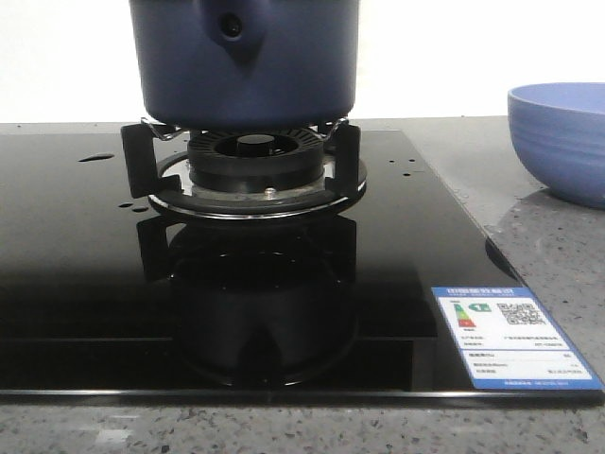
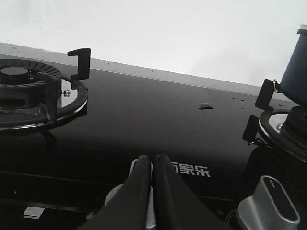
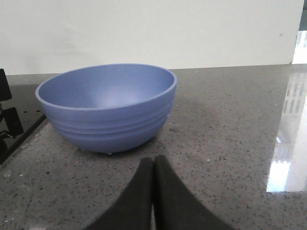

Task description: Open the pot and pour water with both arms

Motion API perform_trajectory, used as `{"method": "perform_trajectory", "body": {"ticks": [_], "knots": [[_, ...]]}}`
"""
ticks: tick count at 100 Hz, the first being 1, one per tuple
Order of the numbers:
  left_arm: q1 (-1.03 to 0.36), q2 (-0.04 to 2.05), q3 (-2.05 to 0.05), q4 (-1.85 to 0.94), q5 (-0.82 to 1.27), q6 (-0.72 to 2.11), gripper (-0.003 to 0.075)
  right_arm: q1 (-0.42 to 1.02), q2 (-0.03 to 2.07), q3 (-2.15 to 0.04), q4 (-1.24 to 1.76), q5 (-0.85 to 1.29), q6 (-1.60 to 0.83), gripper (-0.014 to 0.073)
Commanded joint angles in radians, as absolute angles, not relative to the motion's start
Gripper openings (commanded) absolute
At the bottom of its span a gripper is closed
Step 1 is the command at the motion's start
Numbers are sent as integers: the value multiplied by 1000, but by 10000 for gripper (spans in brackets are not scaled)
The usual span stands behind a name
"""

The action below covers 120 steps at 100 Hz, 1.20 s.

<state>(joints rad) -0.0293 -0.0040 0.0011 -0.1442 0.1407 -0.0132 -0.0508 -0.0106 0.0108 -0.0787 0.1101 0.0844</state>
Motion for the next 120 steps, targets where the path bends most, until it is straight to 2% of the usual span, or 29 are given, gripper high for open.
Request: {"method": "perform_trajectory", "body": {"ticks": [1,120], "knots": [[-33,-30,34,-154,71,-22,-19,-57,-28,37,-85,36,75,-56],[-33,-30,34,-159,43,-22,-19,-57,-28,37,-70,10,75,-56]]}}
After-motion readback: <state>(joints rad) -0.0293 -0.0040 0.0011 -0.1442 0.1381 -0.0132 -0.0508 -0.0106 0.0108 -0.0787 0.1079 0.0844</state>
